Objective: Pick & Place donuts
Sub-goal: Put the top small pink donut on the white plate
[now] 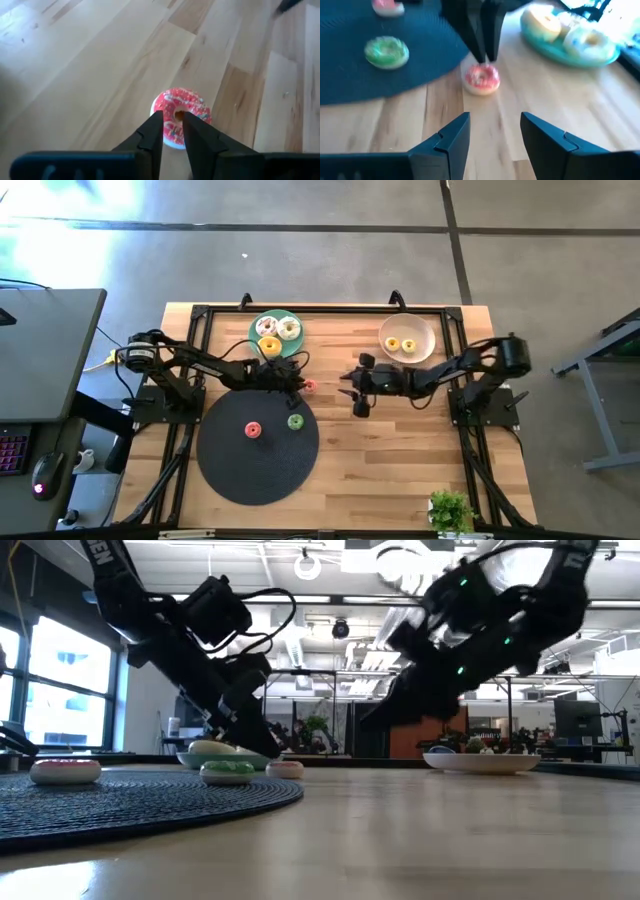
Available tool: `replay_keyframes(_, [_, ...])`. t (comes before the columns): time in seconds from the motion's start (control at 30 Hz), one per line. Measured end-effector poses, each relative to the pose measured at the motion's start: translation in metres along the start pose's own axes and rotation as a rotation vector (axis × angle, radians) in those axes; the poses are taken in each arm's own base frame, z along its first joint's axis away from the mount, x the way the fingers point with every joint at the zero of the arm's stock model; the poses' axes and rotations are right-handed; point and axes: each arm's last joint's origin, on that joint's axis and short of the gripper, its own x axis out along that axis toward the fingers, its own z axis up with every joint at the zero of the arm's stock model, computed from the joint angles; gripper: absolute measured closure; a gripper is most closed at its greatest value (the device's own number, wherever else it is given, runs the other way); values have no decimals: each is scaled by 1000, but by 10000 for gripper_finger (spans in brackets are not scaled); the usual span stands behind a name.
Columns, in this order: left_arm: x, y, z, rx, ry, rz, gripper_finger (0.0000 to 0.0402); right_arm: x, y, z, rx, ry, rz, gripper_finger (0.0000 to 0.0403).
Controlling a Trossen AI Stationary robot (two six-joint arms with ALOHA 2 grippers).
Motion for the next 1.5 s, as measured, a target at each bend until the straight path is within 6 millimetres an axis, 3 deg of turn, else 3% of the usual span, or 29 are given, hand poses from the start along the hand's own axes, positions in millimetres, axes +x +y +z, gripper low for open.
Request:
replay_keyframes(0.13, [0, -3, 4, 48, -7, -39, 317, 20, 4, -2, 15, 27, 16, 231])
replay_keyframes(0.27, [1, -6, 12, 120, -6, -69, 265, 31, 5, 6, -2, 11, 39, 231])
replay_keyframes(0.47, [3, -5, 9, 228, 52, -52, 182, 34, 5, 14, 6, -6, 32, 231])
replay_keyframes(0.63, [15, -2, -3, 233, 100, -9, 162, 34, 5, 12, 29, 3, 36, 231])
replay_keyframes(0.77, [23, -1, -8, 218, 98, 20, 185, 34, 5, 12, 30, 5, 33, 231])
replay_keyframes(0.97, [24, -2, -6, 206, 67, -22, 274, 34, 3, 12, 25, 6, 27, 231])
replay_keyframes(1.1, [25, -6, 0, 211, 59, -55, 313, 35, -1, 11, 29, 7, 22, 231])
replay_keyframes(1.5, [27, -23, 38, 203, 40, -239, 327, 34, 5, 11, -97, 12, 68, 231])
